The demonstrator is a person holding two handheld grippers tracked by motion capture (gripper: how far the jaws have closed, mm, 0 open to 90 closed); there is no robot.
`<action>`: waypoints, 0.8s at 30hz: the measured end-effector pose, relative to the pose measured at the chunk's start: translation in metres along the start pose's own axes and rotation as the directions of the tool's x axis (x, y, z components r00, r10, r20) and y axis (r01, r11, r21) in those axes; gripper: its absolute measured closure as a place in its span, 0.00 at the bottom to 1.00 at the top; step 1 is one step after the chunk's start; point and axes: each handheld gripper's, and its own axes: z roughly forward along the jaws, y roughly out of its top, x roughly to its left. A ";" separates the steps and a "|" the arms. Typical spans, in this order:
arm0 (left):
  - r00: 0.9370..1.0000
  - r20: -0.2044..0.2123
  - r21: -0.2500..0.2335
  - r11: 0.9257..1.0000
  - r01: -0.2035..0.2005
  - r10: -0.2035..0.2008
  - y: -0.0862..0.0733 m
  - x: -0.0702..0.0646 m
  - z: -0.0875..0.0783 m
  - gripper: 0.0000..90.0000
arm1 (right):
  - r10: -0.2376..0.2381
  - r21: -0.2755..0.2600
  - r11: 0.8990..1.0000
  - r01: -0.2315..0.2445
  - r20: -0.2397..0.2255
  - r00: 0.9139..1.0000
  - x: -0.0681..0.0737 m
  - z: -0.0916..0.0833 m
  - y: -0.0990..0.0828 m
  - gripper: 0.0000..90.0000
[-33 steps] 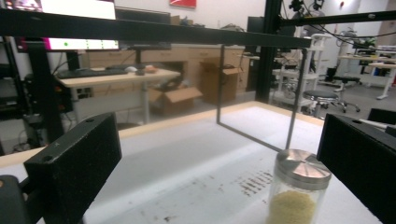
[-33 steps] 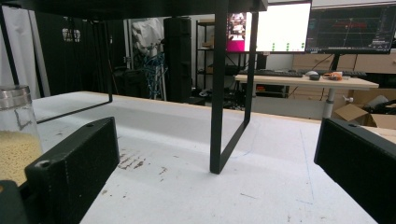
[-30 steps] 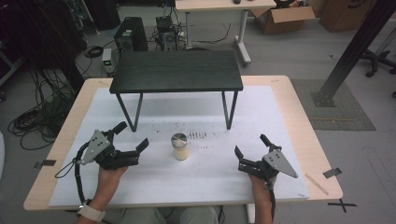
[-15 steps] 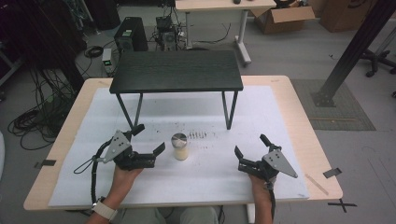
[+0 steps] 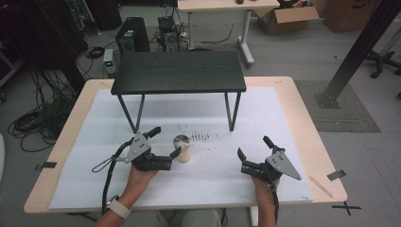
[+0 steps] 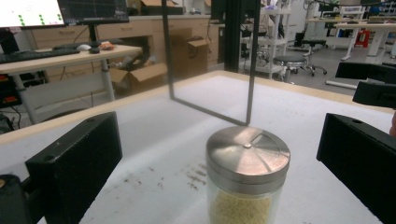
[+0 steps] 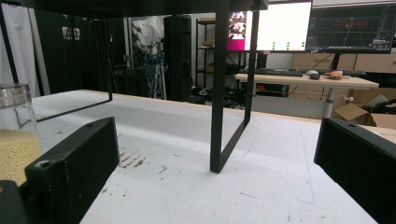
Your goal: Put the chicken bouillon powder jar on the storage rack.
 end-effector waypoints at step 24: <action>1.000 0.023 0.081 0.997 0.012 -0.013 -0.020 -0.012 0.034 0.02 | 0.000 -0.002 1.000 0.000 -0.001 1.000 0.000 0.000 0.000 0.00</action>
